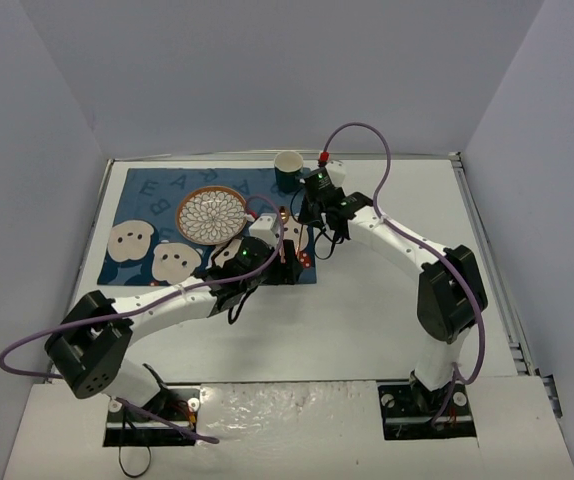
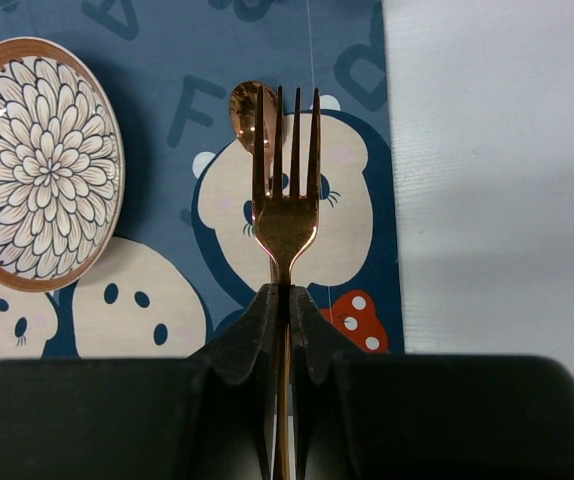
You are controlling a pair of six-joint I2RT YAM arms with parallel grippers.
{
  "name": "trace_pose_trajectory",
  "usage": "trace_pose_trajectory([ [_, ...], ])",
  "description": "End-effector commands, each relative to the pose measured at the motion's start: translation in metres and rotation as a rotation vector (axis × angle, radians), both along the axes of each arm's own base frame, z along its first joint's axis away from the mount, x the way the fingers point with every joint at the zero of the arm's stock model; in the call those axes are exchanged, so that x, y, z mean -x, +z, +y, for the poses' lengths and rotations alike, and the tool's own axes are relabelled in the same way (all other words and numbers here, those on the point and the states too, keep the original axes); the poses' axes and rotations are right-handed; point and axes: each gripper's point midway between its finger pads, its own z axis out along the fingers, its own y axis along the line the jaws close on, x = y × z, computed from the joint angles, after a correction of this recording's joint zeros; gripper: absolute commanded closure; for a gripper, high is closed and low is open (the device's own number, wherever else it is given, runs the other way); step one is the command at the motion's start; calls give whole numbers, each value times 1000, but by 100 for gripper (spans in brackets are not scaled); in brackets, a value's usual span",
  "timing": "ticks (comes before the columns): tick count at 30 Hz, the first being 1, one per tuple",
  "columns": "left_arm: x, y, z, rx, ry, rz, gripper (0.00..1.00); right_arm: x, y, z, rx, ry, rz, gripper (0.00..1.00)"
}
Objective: Set the dinner table for one person
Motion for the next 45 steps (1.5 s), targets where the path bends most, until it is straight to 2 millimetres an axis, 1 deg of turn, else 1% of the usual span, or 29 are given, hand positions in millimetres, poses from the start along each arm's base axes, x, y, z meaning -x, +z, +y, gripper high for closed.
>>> trace_pose_trajectory([
  [1,-16,45,-25,155,-13,-107,38,-4,57,9,-107,-1,-108,100],
  [4,-19,41,-28,163,-11,-107,42,-3,58,11,-113,3,-106,100],
  [6,-20,42,-29,170,-11,-114,48,-3,56,11,-115,4,-104,100],
  [8,-21,43,-30,172,-12,-117,53,-2,54,12,-117,7,-98,100],
  [12,-21,44,-30,171,-12,-119,67,-1,51,12,-124,7,-93,100],
  [14,-21,43,-30,171,-11,-116,70,-1,51,12,-128,6,-96,100],
  [16,-21,39,-30,167,-10,-109,71,-1,51,13,-132,8,-96,100],
  [18,-21,38,-31,172,-8,-107,74,0,50,13,-135,9,-95,100],
  [22,-18,36,-35,183,-33,-95,88,1,47,13,-139,6,-92,100],
  [25,-18,34,-36,184,-34,-86,100,2,48,13,-141,6,-94,100],
  [31,-16,32,-32,184,-26,-86,100,2,46,11,-145,-1,-96,99],
  [33,-15,34,-29,183,-18,-93,100,2,45,11,-145,-1,-97,92],
  [34,-15,35,-27,182,-14,-97,100,2,45,11,-145,0,-99,87],
  [35,-14,36,-25,181,-12,-102,100,2,46,11,-146,2,-100,79],
  [37,-13,36,-23,174,-14,-105,100,2,48,11,-150,5,-105,71],
  [39,-12,37,-18,173,-9,-109,100,1,51,11,-151,9,-114,58],
  [40,-12,39,-14,176,-4,-113,100,0,54,10,-153,9,-121,54],
  [42,-15,35,-5,170,17,-107,100,-1,57,8,-150,9,-131,43],
  [45,-23,38,16,186,65,-112,100,-3,68,-1,-145,-2,-158,28],
])
